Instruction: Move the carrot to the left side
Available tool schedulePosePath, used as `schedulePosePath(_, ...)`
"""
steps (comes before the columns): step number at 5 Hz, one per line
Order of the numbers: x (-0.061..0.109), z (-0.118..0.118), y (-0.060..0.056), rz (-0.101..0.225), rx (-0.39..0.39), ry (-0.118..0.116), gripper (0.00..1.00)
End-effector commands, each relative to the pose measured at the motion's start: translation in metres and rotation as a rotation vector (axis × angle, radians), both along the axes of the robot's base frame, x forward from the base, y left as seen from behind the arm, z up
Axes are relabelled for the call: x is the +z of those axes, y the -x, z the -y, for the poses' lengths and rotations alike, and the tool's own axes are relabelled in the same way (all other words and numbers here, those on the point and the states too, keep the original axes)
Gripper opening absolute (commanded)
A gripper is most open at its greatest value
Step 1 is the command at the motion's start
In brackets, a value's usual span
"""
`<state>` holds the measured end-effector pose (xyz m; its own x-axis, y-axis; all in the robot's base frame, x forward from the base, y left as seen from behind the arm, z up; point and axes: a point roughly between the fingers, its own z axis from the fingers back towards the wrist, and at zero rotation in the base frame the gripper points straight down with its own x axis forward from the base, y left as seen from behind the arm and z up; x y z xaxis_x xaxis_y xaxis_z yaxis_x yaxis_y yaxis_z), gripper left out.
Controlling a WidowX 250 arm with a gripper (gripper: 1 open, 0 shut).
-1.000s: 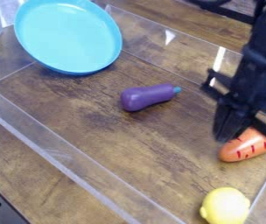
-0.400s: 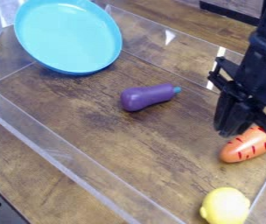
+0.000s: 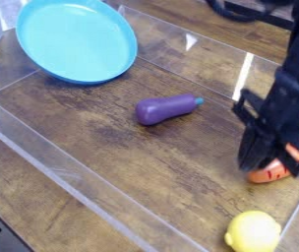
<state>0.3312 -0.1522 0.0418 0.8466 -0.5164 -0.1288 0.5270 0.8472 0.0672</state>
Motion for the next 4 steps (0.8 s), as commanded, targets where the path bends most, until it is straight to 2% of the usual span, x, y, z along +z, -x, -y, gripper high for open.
schedulePosePath(1, 0.013, 0.015, -0.01, 0.067, -0.037, 0.025, 0.0)
schedulePosePath(2, 0.033, 0.01, -0.004, 0.078, -0.027, 0.02, 0.0)
schedulePosePath(4, 0.051, -0.001, -0.007, 0.102, 0.029, 0.005, 0.0)
